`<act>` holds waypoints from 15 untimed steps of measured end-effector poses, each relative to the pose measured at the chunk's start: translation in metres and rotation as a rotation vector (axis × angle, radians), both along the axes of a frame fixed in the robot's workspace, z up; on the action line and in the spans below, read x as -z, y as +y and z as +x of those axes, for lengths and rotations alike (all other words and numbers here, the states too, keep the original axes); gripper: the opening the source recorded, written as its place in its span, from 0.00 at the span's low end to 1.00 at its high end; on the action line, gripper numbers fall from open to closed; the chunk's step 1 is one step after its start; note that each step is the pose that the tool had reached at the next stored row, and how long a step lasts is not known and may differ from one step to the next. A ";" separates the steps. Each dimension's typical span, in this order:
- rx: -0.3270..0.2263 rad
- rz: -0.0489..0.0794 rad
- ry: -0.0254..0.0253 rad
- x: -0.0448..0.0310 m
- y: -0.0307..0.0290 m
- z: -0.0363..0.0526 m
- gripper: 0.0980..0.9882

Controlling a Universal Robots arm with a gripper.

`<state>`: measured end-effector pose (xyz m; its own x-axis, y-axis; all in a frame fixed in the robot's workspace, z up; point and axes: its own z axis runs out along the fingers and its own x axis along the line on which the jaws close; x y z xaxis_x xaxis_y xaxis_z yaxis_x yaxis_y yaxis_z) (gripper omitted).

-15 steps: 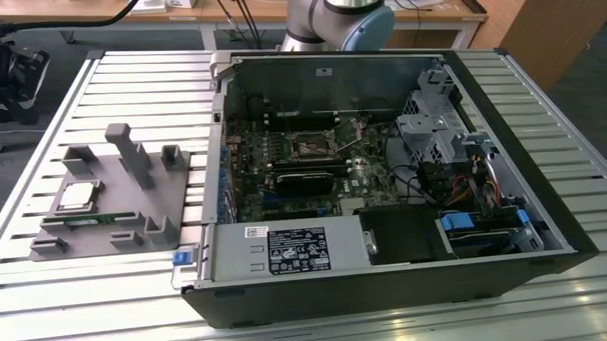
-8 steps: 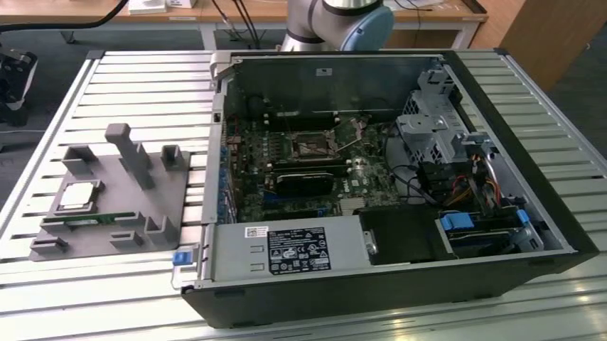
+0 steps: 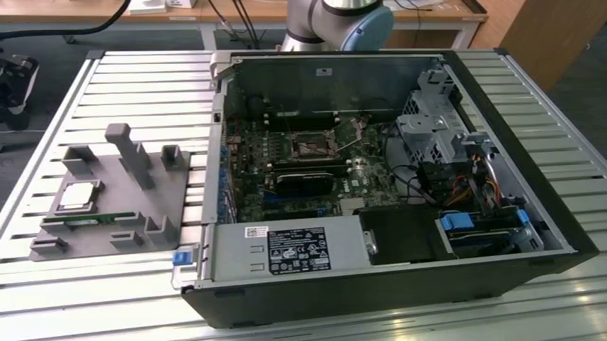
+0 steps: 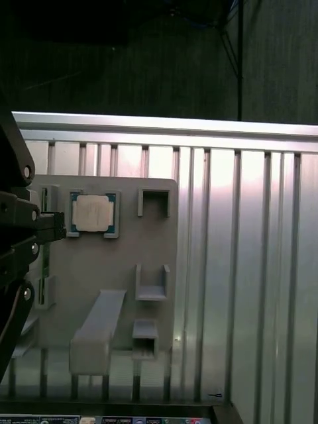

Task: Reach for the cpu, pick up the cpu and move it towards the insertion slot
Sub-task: 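Pick up the cpu and move it towards the insertion slot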

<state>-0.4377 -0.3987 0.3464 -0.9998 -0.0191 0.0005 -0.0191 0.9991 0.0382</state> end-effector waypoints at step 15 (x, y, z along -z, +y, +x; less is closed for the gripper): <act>0.000 0.000 0.0000 0.0215 -0.0002 -0.0012 0.48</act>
